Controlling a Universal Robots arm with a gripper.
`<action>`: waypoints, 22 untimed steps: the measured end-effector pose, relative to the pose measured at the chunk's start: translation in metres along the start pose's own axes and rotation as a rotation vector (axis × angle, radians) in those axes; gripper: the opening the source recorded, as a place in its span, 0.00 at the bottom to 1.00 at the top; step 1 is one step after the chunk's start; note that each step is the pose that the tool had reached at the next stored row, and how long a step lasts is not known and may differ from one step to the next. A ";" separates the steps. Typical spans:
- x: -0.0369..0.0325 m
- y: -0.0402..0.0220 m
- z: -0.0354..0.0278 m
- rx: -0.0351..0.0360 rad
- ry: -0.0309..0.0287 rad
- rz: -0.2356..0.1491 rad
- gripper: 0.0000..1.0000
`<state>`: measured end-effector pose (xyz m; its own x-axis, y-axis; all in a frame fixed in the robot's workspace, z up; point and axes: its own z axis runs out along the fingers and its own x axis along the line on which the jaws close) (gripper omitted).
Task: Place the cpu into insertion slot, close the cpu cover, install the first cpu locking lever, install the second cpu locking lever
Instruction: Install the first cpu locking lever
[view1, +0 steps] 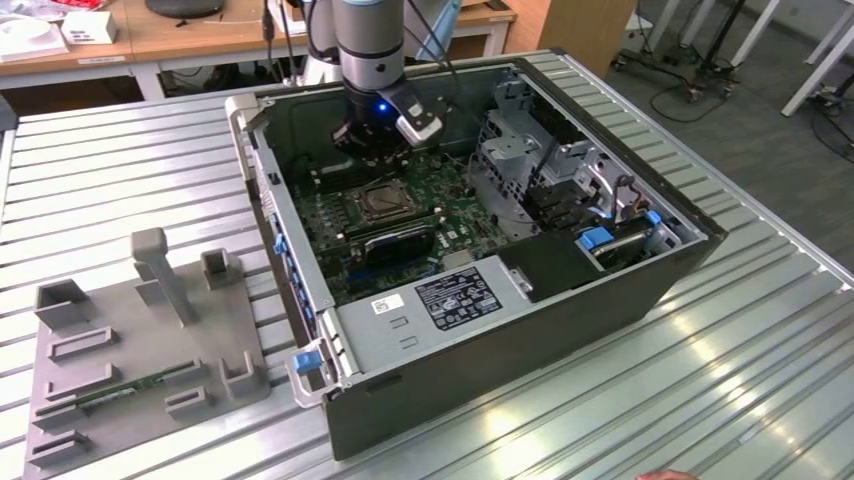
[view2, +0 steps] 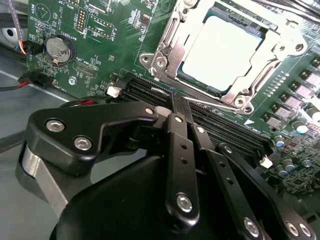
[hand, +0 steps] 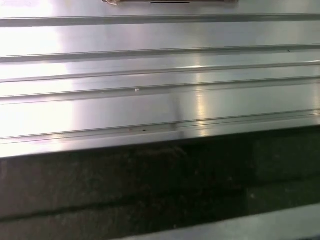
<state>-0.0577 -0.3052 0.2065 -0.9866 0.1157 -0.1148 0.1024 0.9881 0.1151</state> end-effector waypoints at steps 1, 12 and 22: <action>-0.0007 0.0000 0.0007 0.0001 0.0000 0.000 0.11; -0.0041 -0.0004 0.0082 0.0027 -0.0002 0.000 0.11; -0.0042 -0.0005 0.0087 0.0326 -0.0031 -0.004 0.11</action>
<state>-0.0525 -0.3053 0.1983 -0.9867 0.1116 -0.1183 0.1022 0.9913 0.0824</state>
